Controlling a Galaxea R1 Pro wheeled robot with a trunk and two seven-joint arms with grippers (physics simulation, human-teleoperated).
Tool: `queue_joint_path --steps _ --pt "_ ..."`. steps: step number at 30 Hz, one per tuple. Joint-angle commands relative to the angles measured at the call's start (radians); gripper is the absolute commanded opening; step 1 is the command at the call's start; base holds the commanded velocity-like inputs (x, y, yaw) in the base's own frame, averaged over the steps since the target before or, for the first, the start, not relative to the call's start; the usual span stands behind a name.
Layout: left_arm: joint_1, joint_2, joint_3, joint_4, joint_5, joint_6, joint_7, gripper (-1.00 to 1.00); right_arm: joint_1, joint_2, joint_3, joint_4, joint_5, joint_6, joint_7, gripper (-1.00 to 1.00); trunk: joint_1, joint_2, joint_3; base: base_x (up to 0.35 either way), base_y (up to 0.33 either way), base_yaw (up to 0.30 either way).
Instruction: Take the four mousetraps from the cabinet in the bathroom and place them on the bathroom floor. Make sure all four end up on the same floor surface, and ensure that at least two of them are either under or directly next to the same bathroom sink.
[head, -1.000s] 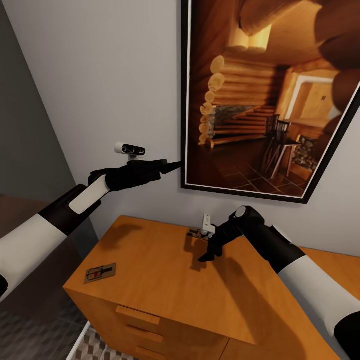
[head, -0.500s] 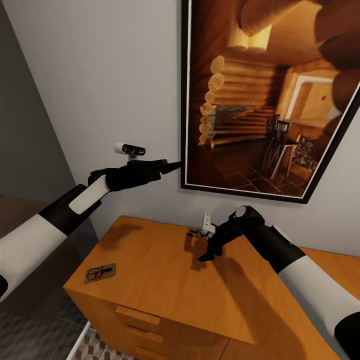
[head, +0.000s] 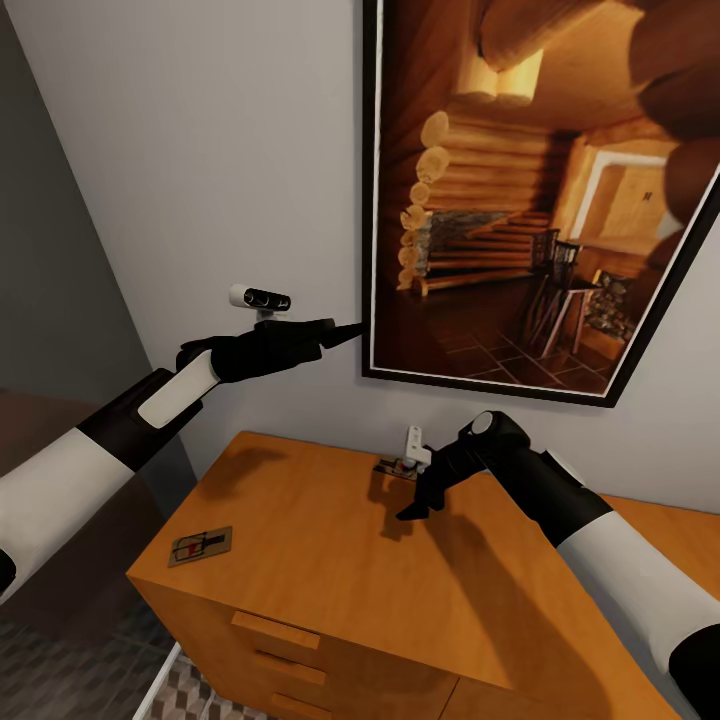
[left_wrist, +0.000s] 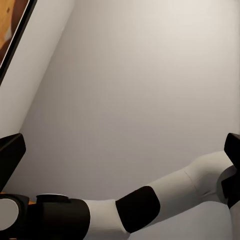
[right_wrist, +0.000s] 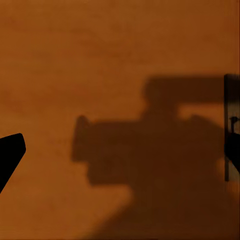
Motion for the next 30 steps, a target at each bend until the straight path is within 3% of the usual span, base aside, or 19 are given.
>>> queue_joint_path --steps 1,9,22,30 --pt "-0.002 0.001 -0.004 0.0 0.01 0.009 0.0 1.0 -0.001 -0.001 0.002 -0.002 0.003 0.009 0.0 1.0 0.0 -0.001 -0.001 0.0 0.0 0.0" --pt "-0.002 0.001 -0.004 0.0 0.01 0.009 0.0 1.0 -0.001 0.0 0.001 -0.002 0.03 0.009 -0.033 1.0 0.0 -0.001 -0.001 0.0 0.0 0.0" --pt "-0.002 -0.004 -0.004 -0.001 0.01 0.009 0.001 1.0 0.002 0.003 0.005 -0.002 0.172 0.009 -0.061 1.0 0.0 -0.001 -0.001 0.126 -0.053 0.0" --pt "-0.002 -0.005 -0.004 0.0 0.01 0.009 0.0 1.0 0.003 0.003 0.004 -0.002 0.206 0.009 -0.061 1.0 0.0 -0.001 -0.001 0.078 -0.027 0.0"
